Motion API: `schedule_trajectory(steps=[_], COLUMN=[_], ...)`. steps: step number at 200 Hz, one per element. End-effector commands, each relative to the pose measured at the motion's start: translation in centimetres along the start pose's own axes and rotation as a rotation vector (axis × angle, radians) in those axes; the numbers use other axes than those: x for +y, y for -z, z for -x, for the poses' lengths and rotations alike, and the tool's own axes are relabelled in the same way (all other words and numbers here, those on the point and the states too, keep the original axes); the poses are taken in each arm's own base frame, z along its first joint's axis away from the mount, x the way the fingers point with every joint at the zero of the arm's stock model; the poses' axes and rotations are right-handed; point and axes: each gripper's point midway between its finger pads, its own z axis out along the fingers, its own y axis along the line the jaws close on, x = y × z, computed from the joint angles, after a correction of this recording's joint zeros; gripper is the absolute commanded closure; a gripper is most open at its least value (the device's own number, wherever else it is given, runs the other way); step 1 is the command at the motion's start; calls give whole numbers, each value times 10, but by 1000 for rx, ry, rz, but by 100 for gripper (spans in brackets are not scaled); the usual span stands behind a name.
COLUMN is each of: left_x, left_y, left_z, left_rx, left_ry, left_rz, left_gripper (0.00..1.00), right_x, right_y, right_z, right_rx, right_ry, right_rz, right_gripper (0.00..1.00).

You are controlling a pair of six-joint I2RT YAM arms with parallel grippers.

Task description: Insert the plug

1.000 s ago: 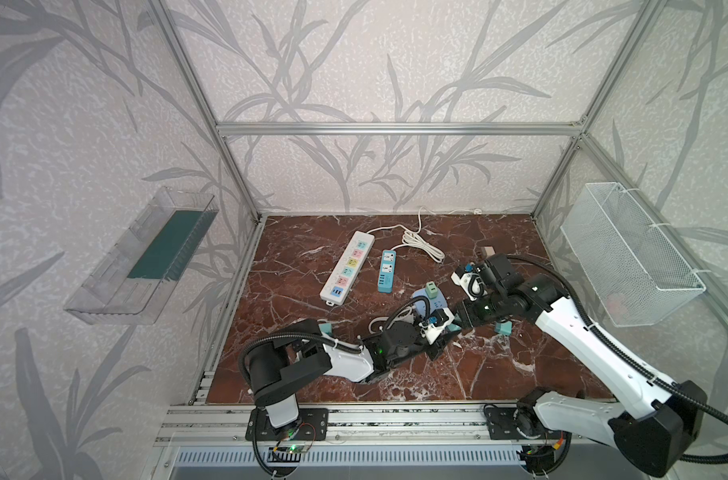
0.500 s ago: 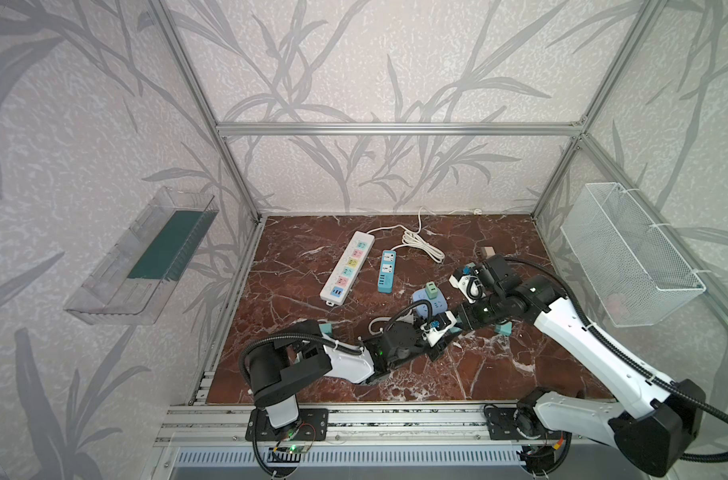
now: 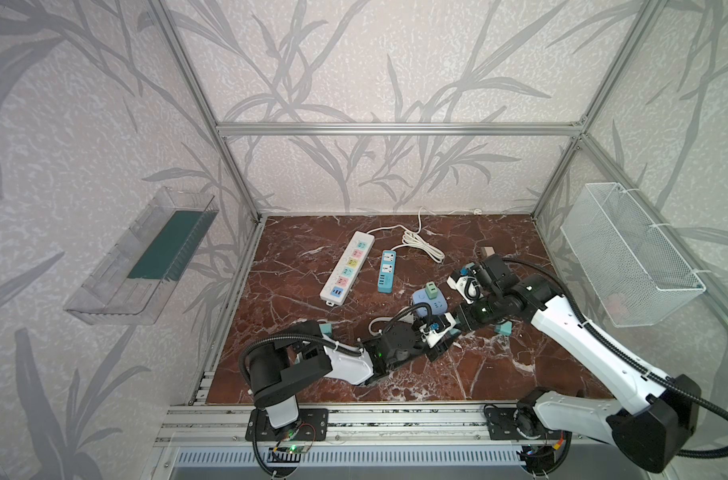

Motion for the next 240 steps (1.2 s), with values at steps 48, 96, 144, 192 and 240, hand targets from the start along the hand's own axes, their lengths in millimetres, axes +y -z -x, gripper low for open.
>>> schedule_trajectory(steps=[48, 96, 144, 192, 240], left_x=[79, 135, 188, 239, 246], left_y=[64, 120, 168, 200, 180], left_z=[8, 0, 23, 90, 82], left_rx=[-66, 145, 120, -119, -26], left_ry=[165, 378, 747, 722, 722], left_rz=[445, 770, 791, 866, 782], left_gripper=[22, 19, 20, 21, 19], right_x=[-12, -3, -2, -14, -27], right_y=[7, -13, -39, -66, -84], right_z=[47, 77, 98, 103, 103], right_rx=[-189, -259, -282, -230, -185], right_ry=[-69, -83, -68, -34, -14], right_rz=[-101, -77, -163, -277, -342], right_gripper=[92, 92, 92, 92, 92])
